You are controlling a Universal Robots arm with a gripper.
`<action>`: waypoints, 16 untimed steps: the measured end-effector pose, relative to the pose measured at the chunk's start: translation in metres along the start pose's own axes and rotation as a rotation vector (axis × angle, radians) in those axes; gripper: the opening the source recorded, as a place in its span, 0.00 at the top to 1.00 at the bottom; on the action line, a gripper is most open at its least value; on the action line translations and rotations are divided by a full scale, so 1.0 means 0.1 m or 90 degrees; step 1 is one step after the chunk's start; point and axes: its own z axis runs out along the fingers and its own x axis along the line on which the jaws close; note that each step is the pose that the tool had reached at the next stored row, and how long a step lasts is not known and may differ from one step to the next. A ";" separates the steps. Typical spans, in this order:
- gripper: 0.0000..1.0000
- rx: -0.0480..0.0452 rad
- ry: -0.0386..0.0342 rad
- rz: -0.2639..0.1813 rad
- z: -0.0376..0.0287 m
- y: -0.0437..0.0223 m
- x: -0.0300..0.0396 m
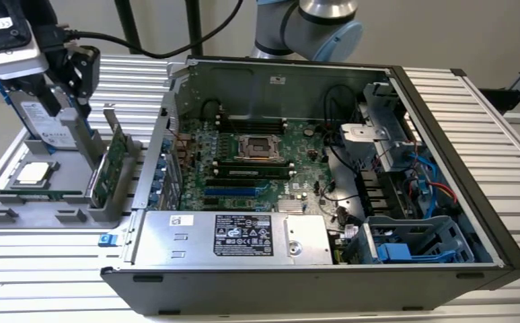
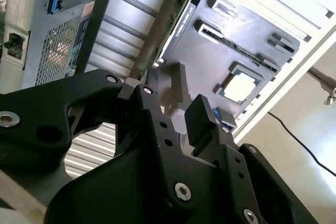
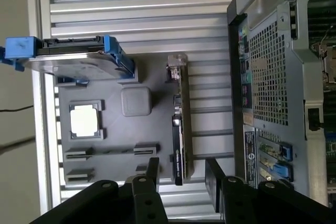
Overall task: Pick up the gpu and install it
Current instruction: 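Pick up the gpu and move the gpu toward the slot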
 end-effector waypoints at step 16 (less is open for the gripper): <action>0.00 0.0000 0.0009 0.000 0.060 -0.106 -0.007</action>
